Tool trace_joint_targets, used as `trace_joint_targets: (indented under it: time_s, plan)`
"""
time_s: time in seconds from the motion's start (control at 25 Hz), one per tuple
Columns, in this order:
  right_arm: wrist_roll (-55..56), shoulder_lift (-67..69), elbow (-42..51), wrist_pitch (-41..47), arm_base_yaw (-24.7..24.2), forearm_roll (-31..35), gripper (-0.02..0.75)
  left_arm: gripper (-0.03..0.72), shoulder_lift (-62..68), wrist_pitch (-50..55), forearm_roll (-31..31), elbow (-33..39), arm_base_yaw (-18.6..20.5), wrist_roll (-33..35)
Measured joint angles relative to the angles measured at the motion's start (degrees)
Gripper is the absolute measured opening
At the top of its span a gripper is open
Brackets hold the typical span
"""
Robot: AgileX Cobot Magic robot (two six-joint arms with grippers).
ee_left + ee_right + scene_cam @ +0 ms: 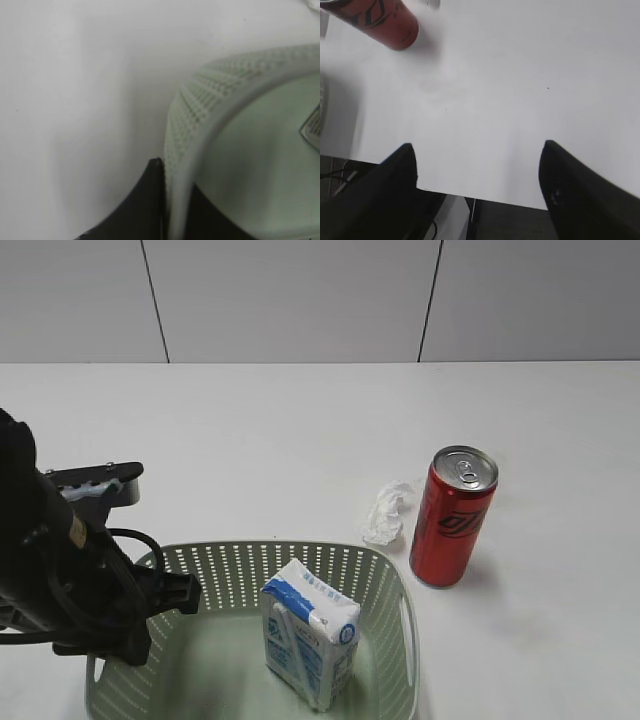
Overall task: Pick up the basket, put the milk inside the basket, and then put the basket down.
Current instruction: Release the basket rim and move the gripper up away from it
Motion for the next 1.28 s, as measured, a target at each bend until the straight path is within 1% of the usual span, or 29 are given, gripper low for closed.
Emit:
trace_joint_targets:
  time_s: [0.28, 0.6, 0.8, 1.28]
  plan:
    - [0.8, -17.3, 12.0, -5.5, 0.0, -0.1, 0.592, 0.006, 0.0, 0.0, 0.0, 0.0, 0.0, 0.0]
    - [0.8, -29.6, 16.9, -6.9, 0.0, -0.1, 0.592, 0.006, 0.0, 0.0, 0.0, 0.0, 0.0, 0.0]
    - [0.9, -36.4, 21.7, -7.0, 0.0, -0.1, 0.592, 0.006, -0.1, 0.0, 0.1, 0.0, 0.0, 0.0]
    - [1.0, -52.1, 22.3, -7.1, 0.0, -0.2, 0.592, 0.006, -0.2, 0.0, 0.2, 0.0, 0.1, 0.0]
